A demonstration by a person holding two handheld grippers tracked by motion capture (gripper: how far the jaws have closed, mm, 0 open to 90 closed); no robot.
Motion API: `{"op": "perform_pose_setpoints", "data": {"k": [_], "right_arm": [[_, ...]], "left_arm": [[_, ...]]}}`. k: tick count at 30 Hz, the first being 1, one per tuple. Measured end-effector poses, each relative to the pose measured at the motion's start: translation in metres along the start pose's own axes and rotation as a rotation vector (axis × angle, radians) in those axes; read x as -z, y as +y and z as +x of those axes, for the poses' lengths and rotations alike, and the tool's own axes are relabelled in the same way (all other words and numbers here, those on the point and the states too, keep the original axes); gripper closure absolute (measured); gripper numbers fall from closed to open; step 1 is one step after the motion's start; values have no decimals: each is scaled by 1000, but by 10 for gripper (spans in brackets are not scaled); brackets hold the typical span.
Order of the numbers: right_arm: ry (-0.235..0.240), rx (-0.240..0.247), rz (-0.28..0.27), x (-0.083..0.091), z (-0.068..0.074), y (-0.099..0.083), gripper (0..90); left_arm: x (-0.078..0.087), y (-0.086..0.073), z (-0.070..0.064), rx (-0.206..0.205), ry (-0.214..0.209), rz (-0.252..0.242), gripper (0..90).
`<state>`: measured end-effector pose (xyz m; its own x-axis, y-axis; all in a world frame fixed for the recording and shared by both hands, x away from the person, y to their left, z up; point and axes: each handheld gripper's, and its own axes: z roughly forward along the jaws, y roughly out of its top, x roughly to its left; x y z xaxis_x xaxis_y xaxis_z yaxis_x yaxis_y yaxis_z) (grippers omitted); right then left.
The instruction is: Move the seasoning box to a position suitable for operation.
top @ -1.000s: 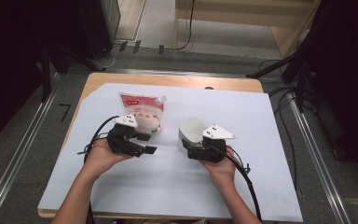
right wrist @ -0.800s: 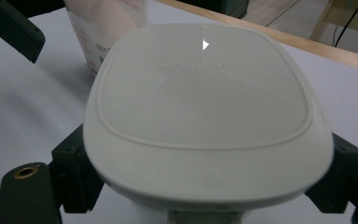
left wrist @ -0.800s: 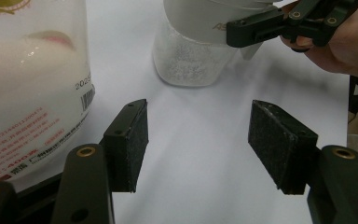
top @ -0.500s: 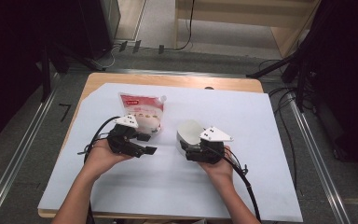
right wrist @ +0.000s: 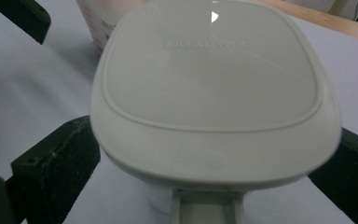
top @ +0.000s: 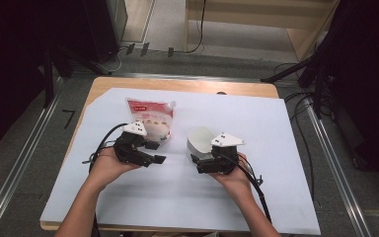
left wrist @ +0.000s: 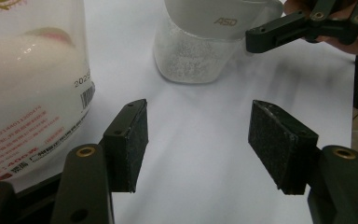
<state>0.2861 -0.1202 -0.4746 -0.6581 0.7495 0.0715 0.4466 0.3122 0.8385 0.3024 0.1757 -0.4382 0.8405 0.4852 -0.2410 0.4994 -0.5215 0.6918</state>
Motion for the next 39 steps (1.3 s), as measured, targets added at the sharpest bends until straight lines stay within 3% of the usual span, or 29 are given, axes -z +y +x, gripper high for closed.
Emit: {"op": "perform_pose_setpoints", "data": {"k": [3, 13, 16, 22, 26, 28, 30, 36, 39], "right_arm": [[16, -21, -8, 8, -2, 4, 17], [76, -8, 35, 42, -11, 14, 43], [99, 3, 22, 54, -17, 16, 104], [141, 13, 32, 69, -20, 13, 218], [151, 5, 32, 75, -23, 8, 363], [185, -8, 39, 75, -27, 6, 438], [195, -17, 40, 74, -29, 5, 511], [154, 48, 18, 78, -26, 4, 618], [167, 49, -3, 79, -26, 1, 673]], "left_arm": [[1, 0, 0, 0, 3, -2, 389], [-2, 0, 3, -13, 0, 8, 384], [0, 1, 1, -6, 3, 10, 397], [-3, 3, -2, -33, 16, 2, 391], [-6, 6, -3, -29, 1, 17, 419], [-8, 8, -4, -22, -10, 22, 421], [-10, 11, -7, -43, -12, 19, 417], [-12, 27, -9, -87, -26, 2, 409], [-14, 38, -10, -104, -28, 12, 404]]}}
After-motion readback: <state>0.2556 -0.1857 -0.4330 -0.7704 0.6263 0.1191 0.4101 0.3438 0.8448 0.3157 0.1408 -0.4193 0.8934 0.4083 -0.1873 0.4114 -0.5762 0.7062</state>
